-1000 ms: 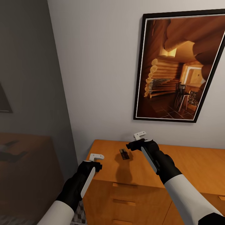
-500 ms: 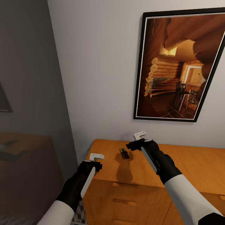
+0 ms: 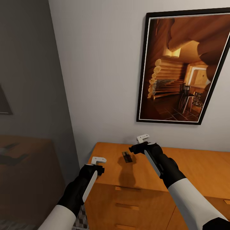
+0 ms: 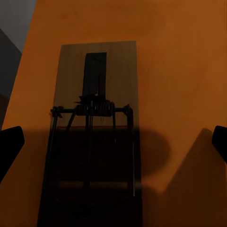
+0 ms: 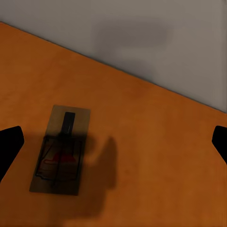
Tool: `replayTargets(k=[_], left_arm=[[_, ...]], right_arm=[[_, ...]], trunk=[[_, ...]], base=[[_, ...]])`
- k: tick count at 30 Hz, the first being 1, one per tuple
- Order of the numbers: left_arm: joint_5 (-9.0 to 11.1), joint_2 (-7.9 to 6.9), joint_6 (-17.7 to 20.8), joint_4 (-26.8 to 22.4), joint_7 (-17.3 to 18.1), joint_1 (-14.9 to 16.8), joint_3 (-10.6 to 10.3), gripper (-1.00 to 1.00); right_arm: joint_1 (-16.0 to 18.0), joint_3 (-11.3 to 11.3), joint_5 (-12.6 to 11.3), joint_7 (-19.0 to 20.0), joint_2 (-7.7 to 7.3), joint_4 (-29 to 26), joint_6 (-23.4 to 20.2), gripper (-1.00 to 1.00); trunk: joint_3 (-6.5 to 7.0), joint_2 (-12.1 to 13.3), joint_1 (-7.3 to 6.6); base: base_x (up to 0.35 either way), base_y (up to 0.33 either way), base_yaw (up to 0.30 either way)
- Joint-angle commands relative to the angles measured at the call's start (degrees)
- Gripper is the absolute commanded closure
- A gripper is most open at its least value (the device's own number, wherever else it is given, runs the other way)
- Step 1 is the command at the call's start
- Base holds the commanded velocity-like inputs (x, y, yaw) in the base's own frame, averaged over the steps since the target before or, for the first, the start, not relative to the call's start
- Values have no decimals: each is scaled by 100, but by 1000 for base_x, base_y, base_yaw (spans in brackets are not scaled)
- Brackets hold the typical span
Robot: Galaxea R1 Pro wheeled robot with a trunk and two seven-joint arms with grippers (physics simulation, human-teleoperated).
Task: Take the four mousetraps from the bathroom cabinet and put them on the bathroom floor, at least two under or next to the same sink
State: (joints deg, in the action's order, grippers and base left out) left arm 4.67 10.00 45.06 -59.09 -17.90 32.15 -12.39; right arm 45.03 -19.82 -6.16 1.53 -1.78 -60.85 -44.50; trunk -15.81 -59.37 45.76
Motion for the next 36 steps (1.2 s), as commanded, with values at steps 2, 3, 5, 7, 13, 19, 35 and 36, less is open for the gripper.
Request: replayTargets(k=[2, 3, 5, 7, 13, 19, 35, 36], left_arm=[[43, 0, 29, 12, -47, 2, -3, -100], [43, 0, 29, 12, -47, 2, -2, -100], [43, 0, 29, 12, -47, 2, -1, -100], [43, 0, 29, 12, -47, 2, -1, -100], [43, 0, 27, 12, -47, 2, 0, -100], [43, 0, 22, 12, -47, 2, 0, -100], [43, 0, 25, 12, -57, 2, 0, -100], [43, 0, 26, 12, -55, 2, 0, -100]], right_arm=[[6, -14, -47, -21, -6, -6, -23, -100], [6, -14, -46, -21, -6, -6, -24, -100], [6, -14, -45, -21, -6, -6, -22, -100], [6, -14, -44, -21, -6, -6, -23, -100], [6, -14, -45, -21, -6, -6, -24, -100], [6, -14, -44, -21, -6, -6, -24, -100], [6, -14, -43, -21, -6, -6, -24, -100], [6, -14, -43, -21, -6, -6, -24, -100]], trunk=[[-9, -4, 1], [-9, -4, 1], [-9, -4, 1], [-9, -4, 1], [-63, -125, 67], [-81, -165, 89], [-81, -165, 89], [-81, -165, 89]], base=[[0, 0, 0], [0, 0, 0], [0, 0, 0], [0, 0, 0], [0, 0, 0], [0, 0, 0], [0, 0, 0], [0, 0, 0]])
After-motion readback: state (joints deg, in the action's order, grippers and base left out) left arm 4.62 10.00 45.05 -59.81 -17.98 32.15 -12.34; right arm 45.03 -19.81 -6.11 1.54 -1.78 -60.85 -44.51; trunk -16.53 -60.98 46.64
